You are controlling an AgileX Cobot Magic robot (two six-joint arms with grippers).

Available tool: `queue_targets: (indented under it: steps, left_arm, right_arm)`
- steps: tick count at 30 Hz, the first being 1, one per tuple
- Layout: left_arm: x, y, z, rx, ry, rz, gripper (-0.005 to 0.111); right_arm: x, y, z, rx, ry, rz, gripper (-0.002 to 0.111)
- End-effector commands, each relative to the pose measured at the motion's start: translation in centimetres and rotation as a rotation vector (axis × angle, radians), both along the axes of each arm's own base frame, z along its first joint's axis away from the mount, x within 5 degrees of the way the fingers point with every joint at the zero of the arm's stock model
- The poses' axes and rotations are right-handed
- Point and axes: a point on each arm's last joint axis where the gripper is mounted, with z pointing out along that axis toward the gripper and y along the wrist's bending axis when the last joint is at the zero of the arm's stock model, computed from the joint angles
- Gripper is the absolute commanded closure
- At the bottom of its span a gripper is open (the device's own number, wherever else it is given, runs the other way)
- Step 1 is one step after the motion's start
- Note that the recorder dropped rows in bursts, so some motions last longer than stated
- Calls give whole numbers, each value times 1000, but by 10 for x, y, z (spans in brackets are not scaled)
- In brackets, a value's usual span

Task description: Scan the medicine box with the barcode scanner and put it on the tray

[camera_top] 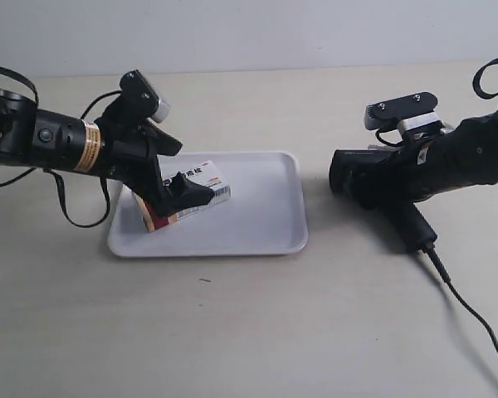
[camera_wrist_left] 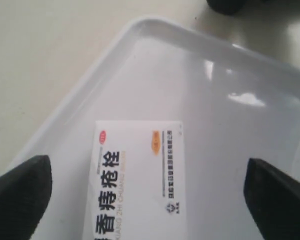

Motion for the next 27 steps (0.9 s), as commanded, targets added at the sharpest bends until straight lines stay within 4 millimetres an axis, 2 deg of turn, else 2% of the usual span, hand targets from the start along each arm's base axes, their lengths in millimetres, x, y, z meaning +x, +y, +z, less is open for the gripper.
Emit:
queue_targets:
  steps: [1, 3, 5, 9, 11, 14, 16, 20, 24, 27]
  left_arm:
    - [-8, 1, 44, -21, -23, -4, 3]
    - [-14, 3, 63, -25, -29, 2, 9]
    - [-19, 5, 83, -54, -32, 34, 24]
    - [-36, 15, 109, -105, -45, 85, 75]
    - [-48, 26, 122, -127, -58, 128, 106]
    - [-70, 47, 130, -150, -57, 201, 105]
    - [-86, 61, 135, -208, -54, 277, 105]
    - [-124, 94, 135, -263, -120, 432, 105]
    - [-166, 122, 132, -281, -219, 642, 105]
    - [-194, 137, 124, -309, -282, 790, 105]
  right_arm:
    - [0, -1, 25, 13, -45, -1, 26]
    - [-4, -3, 44, 22, -63, -9, 28]
    - [-11, -6, 72, 45, -96, -27, 31]
    - [-32, -15, 136, 106, -232, -35, 48]
    - [-46, -21, 169, 148, -332, -35, 63]
    - [-67, -29, 202, 222, -495, -33, 89]
    - [-79, -33, 215, 279, -618, -26, 107]
    - [-93, -38, 216, 380, -738, -48, 108]
    - [-96, -39, 207, 391, -697, -68, 108]
    - [-96, -39, 207, 391, -692, -70, 108]
